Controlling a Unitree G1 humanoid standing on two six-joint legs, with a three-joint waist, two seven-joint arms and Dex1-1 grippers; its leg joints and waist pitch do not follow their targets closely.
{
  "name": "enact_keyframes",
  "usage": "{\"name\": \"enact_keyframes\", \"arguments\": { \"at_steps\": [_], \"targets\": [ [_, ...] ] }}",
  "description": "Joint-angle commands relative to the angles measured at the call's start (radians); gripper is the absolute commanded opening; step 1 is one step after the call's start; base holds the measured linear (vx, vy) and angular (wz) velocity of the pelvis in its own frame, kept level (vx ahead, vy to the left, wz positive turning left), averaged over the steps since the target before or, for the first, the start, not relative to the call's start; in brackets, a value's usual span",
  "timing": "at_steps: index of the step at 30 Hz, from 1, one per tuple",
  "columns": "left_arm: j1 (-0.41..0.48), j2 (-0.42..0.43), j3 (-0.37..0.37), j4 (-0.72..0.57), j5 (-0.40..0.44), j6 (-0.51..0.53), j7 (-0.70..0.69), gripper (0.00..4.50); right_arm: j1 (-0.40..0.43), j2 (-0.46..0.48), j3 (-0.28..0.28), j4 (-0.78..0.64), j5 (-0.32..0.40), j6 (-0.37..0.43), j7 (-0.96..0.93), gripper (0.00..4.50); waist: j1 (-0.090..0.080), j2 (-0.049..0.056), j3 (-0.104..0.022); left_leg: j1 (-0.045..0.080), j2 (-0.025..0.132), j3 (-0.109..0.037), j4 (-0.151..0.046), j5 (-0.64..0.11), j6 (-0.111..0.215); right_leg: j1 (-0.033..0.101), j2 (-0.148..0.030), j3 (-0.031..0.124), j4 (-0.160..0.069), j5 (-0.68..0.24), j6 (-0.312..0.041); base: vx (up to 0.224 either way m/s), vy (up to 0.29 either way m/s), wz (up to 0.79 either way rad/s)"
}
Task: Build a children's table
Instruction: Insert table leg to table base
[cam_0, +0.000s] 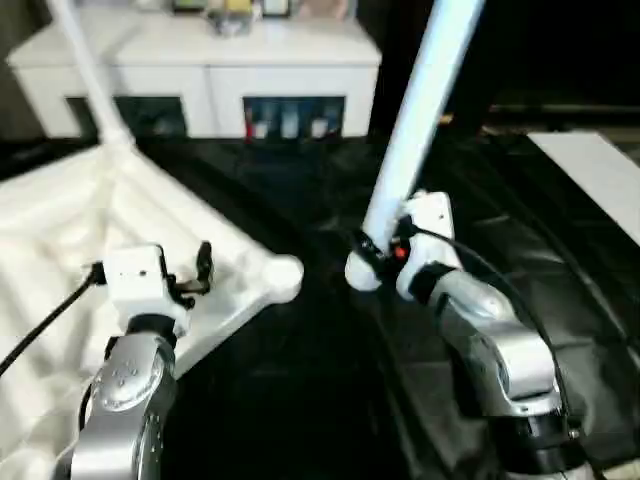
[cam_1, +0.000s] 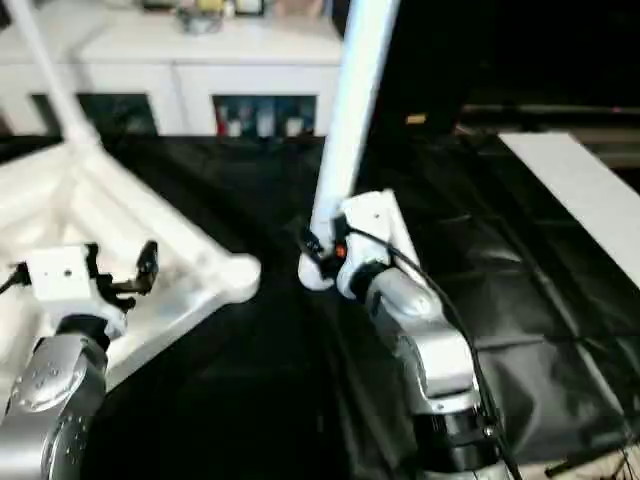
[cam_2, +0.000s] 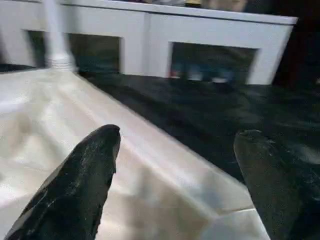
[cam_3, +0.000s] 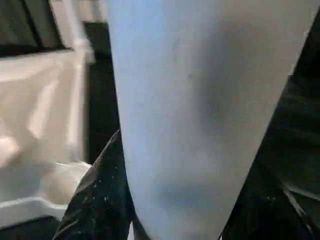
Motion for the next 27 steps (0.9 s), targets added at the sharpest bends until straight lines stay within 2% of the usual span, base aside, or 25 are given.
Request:
{"name": "enact_keyframes", "arguments": {
  "at_steps": [1, 2, 3, 4, 5, 6, 7, 8, 9, 10, 11, 12, 13, 14, 15, 16, 17, 18, 19, 20, 22, 23, 24, 25, 27],
  "targets": [
    [0.004, 0.025, 0.020, -0.022, 0.009, -0.005, -0.006, 4.09, -0.014, 0.012, 0.015, -0.004, 0.001, -0.016, 0.011, 1.85, 0.032, 0.009, -0.048, -0.074, 0.049, -0.015, -0.060, 0.110, 0.011, 0.109, -0.143, 0.092, -0.112, 0.068, -0.276, 0.099, 0.011, -0.01],
    [0.002, 0.034, 0.022, -0.022, -0.014, -0.001, -0.033, 4.09, -0.014, 0.009, 0.018, -0.002, 0.004, -0.020, 0.017, 1.85, 0.008, 0.048, -0.061, -0.006, 0.091, -0.044, -0.130, 0.278, 0.047, 0.047, -0.036, 0.007, -0.037, 0.176, -0.160, 0.099, 0.011, -0.01],
    [0.002, 0.035, 0.023, -0.022, -0.018, -0.001, -0.036, 4.09, -0.013, 0.009, 0.019, -0.002, 0.004, -0.021, 0.017, 1.85, -0.005, 0.056, -0.069, 0.043, 0.122, -0.074, -0.119, 0.360, 0.125, -0.001, -0.024, 0.000, -0.001, 0.195, -0.127, 0.136, 0.039, -0.01],
    [-0.001, 0.064, 0.015, -0.007, -0.030, -0.002, -0.082, 4.09, -0.013, 0.004, 0.021, -0.002, 0.014, -0.023, 0.031, 1.85, -0.021, 0.055, -0.087, 0.117, 0.172, -0.129, -0.088, 0.589, 0.234, -0.087, -0.059, 0.025, 0.027, 0.173, -0.087, 0.121, 0.028, -0.03],
    [-0.001, 0.064, 0.015, -0.007, -0.030, -0.002, -0.082, 4.29, -0.013, 0.004, 0.021, -0.002, 0.014, -0.023, 0.031, 1.85, -0.016, 0.050, -0.084, 0.106, 0.176, -0.135, -0.081, 0.720, 0.262, -0.093, -0.076, 0.045, 0.024, 0.197, -0.060, 0.121, 0.028, -0.03],
    [-0.007, 0.113, -0.003, 0.015, -0.056, -0.025, -0.177, 4.38, -0.013, -0.004, 0.022, 0.000, 0.024, -0.029, 0.049, 1.85, 0.003, 0.031, -0.080, 0.070, 0.134, -0.112, -0.056, 0.860, 0.234, -0.086, -0.103, 0.080, -0.003, 0.312, -0.029, 0.003, 0.054, -0.09],
    [-0.007, 0.113, -0.003, 0.015, -0.056, -0.025, -0.177, 4.38, -0.013, -0.004, 0.022, 0.000, 0.024, -0.029, 0.049, 1.85, 0.007, 0.014, -0.080, 0.034, 0.086, -0.076, -0.049, 0.838, 0.187, -0.062, -0.104, 0.090, -0.014, 0.406, -0.033, -0.056, 0.060, -0.06],
    [-0.009, 0.146, -0.015, 0.026, -0.096, -0.032, -0.263, 4.44, -0.012, -0.009, 0.022, 0.004, 0.025, -0.035, 0.056, 1.85, 0.020, 0.009, -0.073, -0.007, 0.037, -0.033, -0.072, 0.669, 0.092, -0.028, -0.090, 0.081, -0.013, 0.508, -0.068, -0.056, 0.060, -0.06],
    [-0.009, 0.149, -0.016, 0.026, -0.100, -0.032, -0.272, 4.47, -0.012, -0.009, 0.022, 0.004, 0.025, -0.036, 0.056, 1.85, 0.030, 0.017, -0.077, -0.012, 0.043, -0.024, -0.085, 0.465, 0.014, -0.019, -0.086, 0.080, -0.015, 0.490, -0.092, -0.069, 0.014, -0.03],
    [-0.023, 0.216, -0.053, 0.045, -0.142, 0.018, -0.393, 4.47, -0.015, -0.013, 0.014, 0.014, 0.027, -0.042, 0.065, 1.85, 0.026, 0.023, -0.063, -0.017, 0.051, -0.024, -0.107, 0.277, -0.054, -0.018, -0.082, 0.075, -0.024, 0.386, -0.122, -0.087, -0.012, -0.04],
    [-0.033, 0.247, -0.073, 0.057, -0.151, 0.037, -0.442, 4.47, -0.018, -0.013, 0.009, 0.018, 0.029, -0.044, 0.068, 1.85, 0.025, 0.025, -0.058, -0.013, 0.056, -0.022, -0.117, 0.176, -0.082, -0.020, -0.080, 0.075, -0.030, 0.309, -0.134, -0.087, -0.012, -0.04],
    [-0.050, 0.281, -0.097, 0.077, -0.160, 0.061, -0.500, 4.47, -0.023, -0.015, 0.003, 0.026, 0.030, -0.049, 0.073, 1.85, 0.021, 0.041, -0.053, -0.003, 0.058, -0.021, -0.133, -0.003, -0.136, -0.024, -0.076, 0.074, -0.035, 0.170, -0.150, -0.098, -0.017, -0.03],
    [-0.059, 0.297, -0.108, 0.089, -0.163, 0.072, -0.528, 4.47, -0.025, -0.017, 0.000, 0.029, 0.031, -0.052, 0.075, 1.85, 0.016, 0.035, -0.046, -0.001, 0.060, -0.018, -0.142, -0.077, -0.153, -0.026, -0.075, 0.076, -0.044, 0.104, -0.152, -0.103, -0.015, -0.01],
    [-0.075, 0.309, -0.115, 0.112, -0.162, 0.073, -0.550, 4.47, -0.028, -0.020, 0.000, 0.035, 0.032, -0.056, 0.077, 1.85, 0.014, 0.040, -0.038, 0.006, 0.065, -0.016, -0.158, -0.208, -0.175, -0.028, -0.080, 0.079, -0.056, -0.035, -0.152, -0.103, -0.015, -0.01],
    [-0.101, 0.319, -0.124, 0.152, -0.142, 0.057, -0.562, 4.47, -0.035, -0.025, -0.002, 0.042, 0.032, -0.060, 0.079, 1.85, 0.012, 0.035, -0.034, 0.010, 0.067, -0.012, -0.161, -0.252, -0.181, -0.033, -0.082, 0.083, -0.066, -0.095, -0.149, -0.100, -0.008, 0.00],
    [-0.115, 0.324, -0.128, 0.175, -0.129, 0.046, -0.567, 4.47, -0.038, -0.028, -0.003, 0.047, 0.032, -0.063, 0.079, 1.85, 0.011, 0.034, -0.028, 0.016, 0.067, -0.007, -0.164, -0.323, -0.190, -0.043, -0.088, 0.092, -0.082, -0.254, -0.131, -0.102, -0.007, -0.01],
    [-0.149, 0.339, -0.144, 0.219, -0.124, 0.062, -0.598, 4.47, -0.050, -0.034, -0.012, 0.055, 0.039, -0.066, 0.082, 1.85, 0.012, 0.042, -0.029, 0.016, 0.067, -0.009, -0.165, -0.324, -0.195, -0.041, -0.092, 0.094, -0.084, -0.280, -0.125, -0.102, -0.007, -0.01],
    [-0.163, 0.348, -0.153, 0.236, -0.120, 0.064, -0.615, 4.47, -0.054, -0.037, -0.015, 0.057, 0.042, -0.066, 0.084, 1.85, 0.012, 0.043, -0.030, 0.018, 0.065, -0.006, -0.165, -0.318, -0.197, -0.045, -0.091, 0.097, -0.091, -0.311, -0.110, -0.092, -0.011, -0.03],
    [-0.213, 0.380, -0.192, 0.297, -0.104, 0.096, -0.658, 4.47, -0.068, -0.052, -0.024, 0.068, 0.045, -0.072, 0.097, 1.85, 0.012, 0.040, -0.032, 0.015, 0.066, -0.006, -0.167, -0.302, -0.194, -0.042, -0.092, 0.098, -0.090, -0.304, -0.106, -0.076, -0.011, -0.02],
    [-0.234, 0.393, -0.210, 0.321, -0.090, 0.113, -0.668, 4.47, -0.073, -0.058, -0.026, 0.072, 0.045, -0.075, 0.103, 1.85, 0.015, 0.048, -0.035, 0.015, 0.066, -0.005, -0.166, -0.274, -0.192, -0.044, -0.090, 0.098, -0.087, -0.278, -0.106, -0.076, -0.011, -0.02],
    [-0.254, 0.409, -0.227, 0.343, -0.088, 0.133, -0.680, 4.47, -0.075, -0.064, -0.028, 0.075, 0.044, -0.078, 0.109, 1.85, 0.011, 0.046, -0.037, 0.006, 0.066, -0.005, -0.167, -0.244, -0.187, -0.039, -0.089, 0.095, -0.082, -0.250, -0.116, -0.031, -0.004, -0.02],
    [-0.281, 0.420, -0.239, 0.374, -0.090, 0.169, -0.694, 4.47, -0.078, -0.070, -0.031, 0.077, 0.045, -0.079, 0.117, 1.85, 0.008, 0.058, -0.037, 0.004, 0.066, -0.004, -0.167, -0.235, -0.187, -0.040, -0.090, 0.094, -0.082, -0.241, -0.125, 0.000, 0.000, 0.00],
    [-0.281, 0.420, -0.239, 0.374, -0.090, 0.169, -0.694, 4.47, -0.078, -0.070, -0.031, 0.077, 0.045, -0.079, 0.117, 1.85, 0.006, 0.054, -0.037, 0.005, 0.065, -0.002, -0.166, -0.238, -0.185, -0.042, -0.087, 0.094, -0.085, -0.247, -0.125, 0.000, 0.000, 0.00],
    [-0.316, 0.423, -0.241, 0.417, -0.079, 0.210, -0.685, 4.30, -0.080, -0.081, -0.030, 0.078, 0.048, -0.079, 0.129, 1.85, 0.004, 0.061, -0.040, 0.001, 0.065, -0.002, -0.165, -0.215, -0.181, -0.039, -0.088, 0.093, -0.081, -0.218, -0.141, 0.000, 0.000, 0.00],
    [-0.331, 0.424, -0.236, 0.433, -0.074, 0.229, -0.674, 4.20, -0.080, -0.088, -0.026, 0.078, 0.048, -0.080, 0.138, 1.85, 0.003, 0.059, -0.043, 0.000, 0.064, 0.000, -0.161, -0.193, -0.173, -0.038, -0.086, 0.092, -0.079, -0.177, -0.151, 0.000, 0.000, 0.00]
  ]
}}
